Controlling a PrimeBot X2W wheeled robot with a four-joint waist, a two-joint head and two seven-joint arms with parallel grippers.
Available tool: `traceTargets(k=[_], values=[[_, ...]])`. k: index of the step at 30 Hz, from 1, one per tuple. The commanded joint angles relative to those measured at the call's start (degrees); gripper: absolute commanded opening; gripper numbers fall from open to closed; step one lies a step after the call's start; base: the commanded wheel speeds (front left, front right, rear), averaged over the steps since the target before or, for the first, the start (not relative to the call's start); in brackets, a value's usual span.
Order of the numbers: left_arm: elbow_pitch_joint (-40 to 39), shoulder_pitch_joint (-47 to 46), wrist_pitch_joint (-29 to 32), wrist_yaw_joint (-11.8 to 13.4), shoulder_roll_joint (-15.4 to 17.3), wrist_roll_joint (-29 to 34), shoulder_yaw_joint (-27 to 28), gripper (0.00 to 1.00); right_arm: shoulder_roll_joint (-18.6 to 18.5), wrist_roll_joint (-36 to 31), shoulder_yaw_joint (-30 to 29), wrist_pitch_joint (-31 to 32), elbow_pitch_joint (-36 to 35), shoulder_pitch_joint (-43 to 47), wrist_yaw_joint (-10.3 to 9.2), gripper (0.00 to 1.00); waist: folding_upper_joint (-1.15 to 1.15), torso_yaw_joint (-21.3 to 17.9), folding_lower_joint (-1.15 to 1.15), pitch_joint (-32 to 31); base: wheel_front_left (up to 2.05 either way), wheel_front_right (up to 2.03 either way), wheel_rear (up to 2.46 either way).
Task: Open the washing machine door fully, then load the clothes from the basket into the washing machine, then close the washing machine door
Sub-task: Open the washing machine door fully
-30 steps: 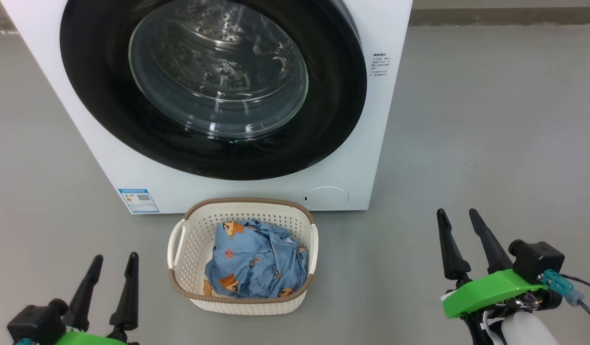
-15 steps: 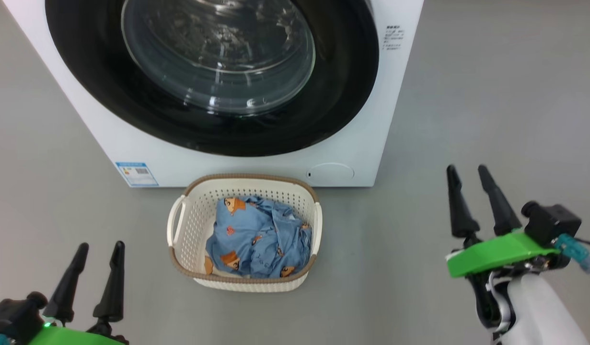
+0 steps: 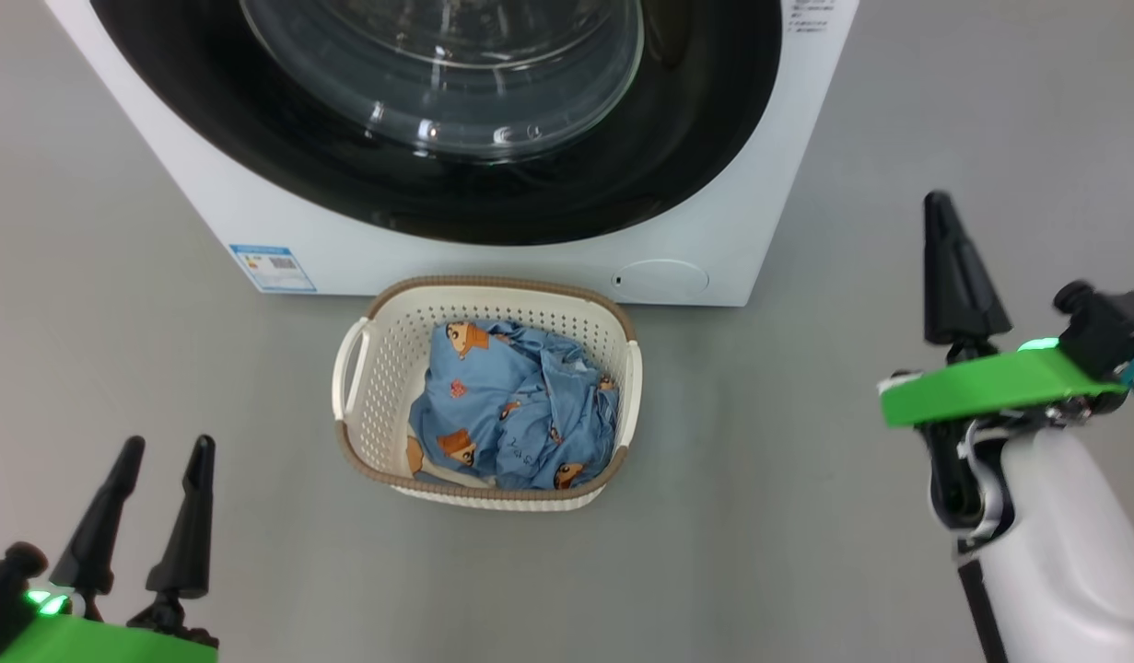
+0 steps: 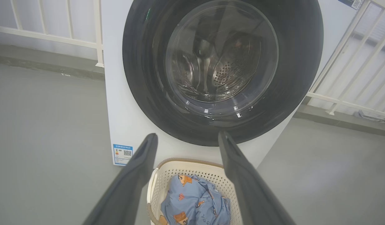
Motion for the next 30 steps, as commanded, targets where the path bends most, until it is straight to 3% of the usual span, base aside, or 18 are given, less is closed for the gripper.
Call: traceTargets(k=[1, 15, 18, 24, 30], values=[[-1.77, -2.97, -0.51, 0.03, 2.59, -0.94, 2.12, 1.0, -0.21, 1.49, 0.44, -0.51, -0.88, -2.57, 0.33, 0.0, 0.0, 0.7, 0.0, 1.12, 0.0, 0.0, 0.0], [-3.47, -3.32, -0.51, 0.03, 4.44, -2.63, 2.94, 1.0, -0.21, 8.95, -4.1, -0.2, 5.25, -13.78, 0.33, 0.0, 0.0, 2.28, 0.0, 5.1, 0.0, 0.0, 0.0], [-3.95, -3.76, -0.51, 0.03, 4.7, -3.09, 3.28, 1.0, -0.21, 9.22, -4.9, 1.1, 5.82, -16.51, 0.33, 0.0, 0.0, 2.73, 0.0, 6.48, 0.0, 0.0, 0.0], [-4.87, -4.65, -0.51, 0.03, 4.92, -3.97, 3.76, 1.0, -0.21, 15.98, -7.36, 3.8, 6.51, -22.03, 0.33, 0.0, 0.0, 3.6, 0.0, 8.92, 0.0, 0.0, 0.0], [-5.06, -5.03, -0.51, 0.03, 5.13, -4.66, 3.95, 1.0, -0.21, 17.12, -11.09, 8.35, 9.32, -26.87, 0.33, 0.0, 0.0, 4.38, 0.0, 10.1, 0.0, 0.0, 0.0]])
